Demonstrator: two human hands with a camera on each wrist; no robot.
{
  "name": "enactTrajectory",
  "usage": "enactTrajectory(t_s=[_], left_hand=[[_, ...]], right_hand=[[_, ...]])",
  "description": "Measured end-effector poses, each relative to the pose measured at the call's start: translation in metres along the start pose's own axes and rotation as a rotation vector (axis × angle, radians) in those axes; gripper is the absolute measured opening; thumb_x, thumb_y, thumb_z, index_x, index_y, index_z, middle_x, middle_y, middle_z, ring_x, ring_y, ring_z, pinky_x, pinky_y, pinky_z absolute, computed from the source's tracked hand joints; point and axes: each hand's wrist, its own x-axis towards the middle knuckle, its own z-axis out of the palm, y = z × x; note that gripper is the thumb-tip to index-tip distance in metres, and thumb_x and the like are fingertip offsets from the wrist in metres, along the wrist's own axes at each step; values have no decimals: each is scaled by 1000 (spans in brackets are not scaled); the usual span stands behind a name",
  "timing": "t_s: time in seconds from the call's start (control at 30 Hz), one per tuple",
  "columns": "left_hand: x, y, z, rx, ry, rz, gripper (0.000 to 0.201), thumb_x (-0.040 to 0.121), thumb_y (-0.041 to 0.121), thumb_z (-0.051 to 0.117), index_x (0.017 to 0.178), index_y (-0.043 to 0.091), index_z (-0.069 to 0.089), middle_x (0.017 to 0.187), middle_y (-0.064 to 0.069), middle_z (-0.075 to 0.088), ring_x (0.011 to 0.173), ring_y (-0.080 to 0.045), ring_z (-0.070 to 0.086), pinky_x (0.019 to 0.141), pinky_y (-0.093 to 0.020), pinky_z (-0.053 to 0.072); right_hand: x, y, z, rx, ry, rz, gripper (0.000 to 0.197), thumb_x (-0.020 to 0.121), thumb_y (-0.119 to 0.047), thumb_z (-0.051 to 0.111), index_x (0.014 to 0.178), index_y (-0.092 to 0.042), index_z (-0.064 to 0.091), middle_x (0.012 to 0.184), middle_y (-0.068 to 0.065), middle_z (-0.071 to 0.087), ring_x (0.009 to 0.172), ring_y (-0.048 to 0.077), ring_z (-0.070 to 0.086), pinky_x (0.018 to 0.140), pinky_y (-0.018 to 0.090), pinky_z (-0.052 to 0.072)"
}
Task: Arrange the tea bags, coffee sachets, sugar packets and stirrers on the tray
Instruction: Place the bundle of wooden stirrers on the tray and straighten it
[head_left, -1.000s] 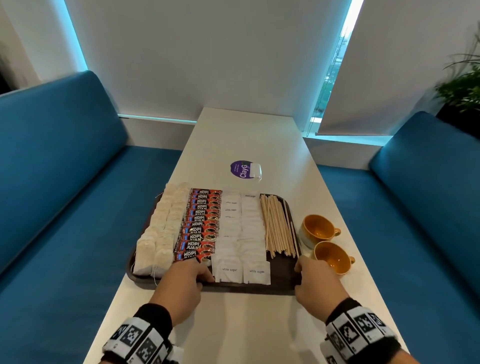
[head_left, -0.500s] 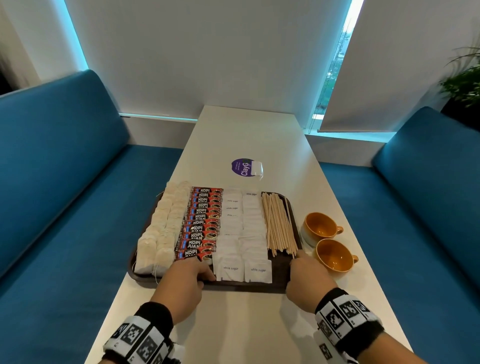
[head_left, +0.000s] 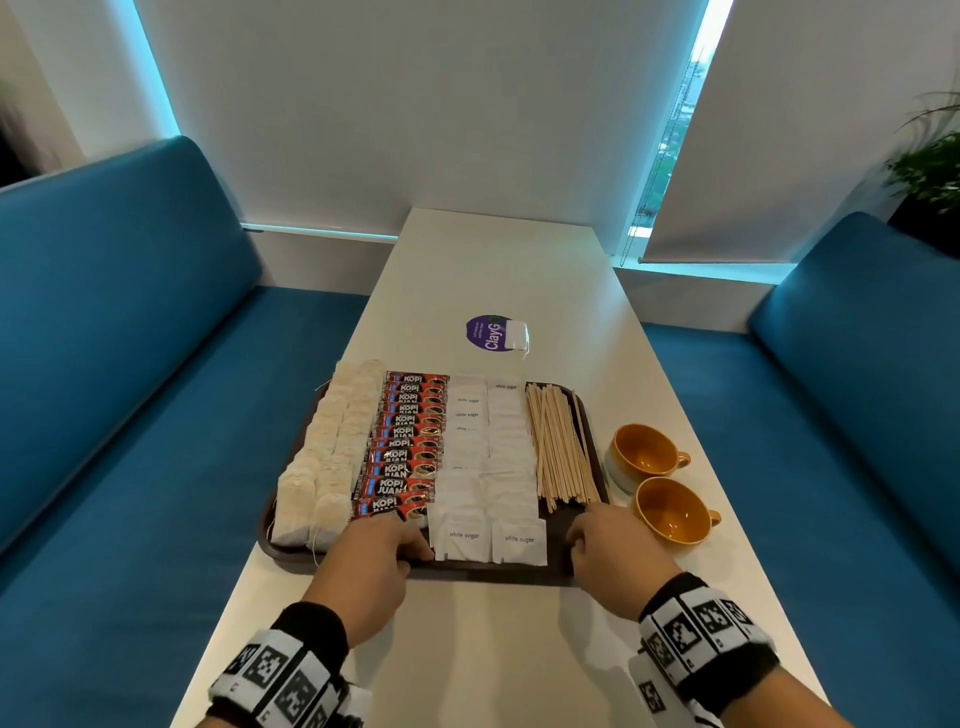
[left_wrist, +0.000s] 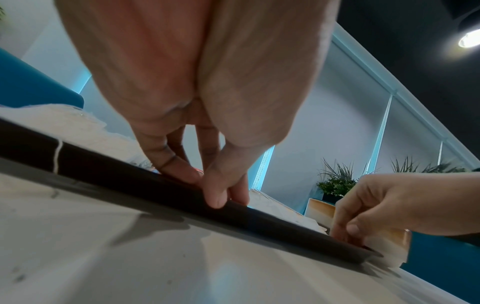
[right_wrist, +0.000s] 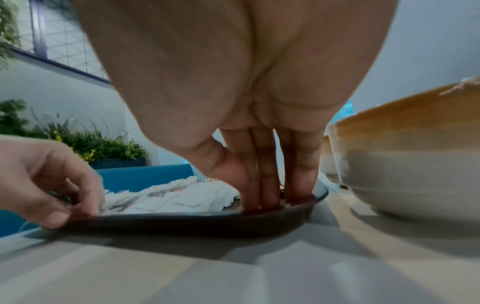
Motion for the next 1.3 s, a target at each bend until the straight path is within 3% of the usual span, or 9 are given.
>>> enactTrajectory(t_s=[0.2, 0.4, 0.67, 0.9, 1.0, 1.1, 1.17, 1.23, 1.3], left_hand=[[-1, 0, -1, -5, -9, -3, 33, 94, 7, 62, 101, 36, 75, 110, 19, 64, 110, -5, 56, 100, -24, 46], [-1, 1, -3, -14, -8, 17, 34, 94, 4, 61, 103, 33, 76, 111, 17, 65, 110, -7, 57, 99, -22, 45], [-2, 3, -5, 6, -9, 23, 34, 94, 5, 61, 105, 33, 76, 113, 16, 66, 111, -7, 57, 99, -21, 44], [-1, 4, -6, 25, -12, 27, 35, 95, 5, 60, 106, 34, 76, 112, 17, 66, 110, -6, 58, 97, -19, 44], [0, 3, -5, 31, -8, 33, 34, 96, 6, 60, 107, 34, 76, 112, 18, 64, 109, -6, 57, 94, -17, 41], [1, 2, -4, 43, -3, 54, 34, 97, 6, 59, 109, 32, 76, 114, 17, 63, 111, -6, 55, 96, -16, 40], [1, 1, -3, 61, 7, 59, 32, 98, 8, 59, 110, 32, 75, 116, 16, 61, 114, -7, 54, 100, -18, 41], [-2, 0, -3, 47, 45, 49, 27, 97, 10, 61, 106, 31, 76, 113, 15, 60, 113, -8, 53, 102, -20, 42], [-8, -4, -6, -25, 118, 34, 25, 94, 8, 66, 93, 31, 74, 105, 15, 60, 105, -7, 57, 93, -16, 43]], right_hand=[[31, -2, -4, -27, 74, -48, 27, 99, -23, 54, 123, -18, 66, 118, -1, 56, 103, 16, 57, 88, 24, 52], [36, 0, 1, -6, 90, -61, 19, 98, -23, 54, 106, -19, 71, 96, -3, 66, 82, 10, 62, 64, 14, 45], [51, -5, 6, -50, 108, -180, 29, 103, -26, 48, 116, -19, 73, 109, -2, 60, 97, 16, 59, 87, 26, 51], [42, -10, -6, 14, 102, -167, 24, 100, -24, 52, 107, -19, 75, 100, -4, 64, 88, 11, 60, 78, 19, 47], [21, -4, -26, 145, 222, -195, 17, 100, -22, 56, 107, -23, 72, 105, -9, 64, 92, 5, 59, 82, 16, 47], [-2, 17, -47, 296, 376, -151, 13, 96, -18, 64, 99, -29, 71, 95, -15, 64, 86, 1, 59, 73, 10, 40], [-18, 35, -56, 319, 459, -130, 13, 91, -17, 70, 94, -29, 72, 91, -14, 66, 85, 2, 60, 74, 15, 42], [-36, 45, -57, 345, 452, -133, 13, 89, -17, 74, 93, -30, 73, 90, -15, 67, 86, 2, 61, 77, 17, 46], [-54, 48, -45, 362, 352, -135, 16, 89, -21, 75, 96, -34, 69, 93, -18, 65, 87, 1, 61, 76, 14, 48]])
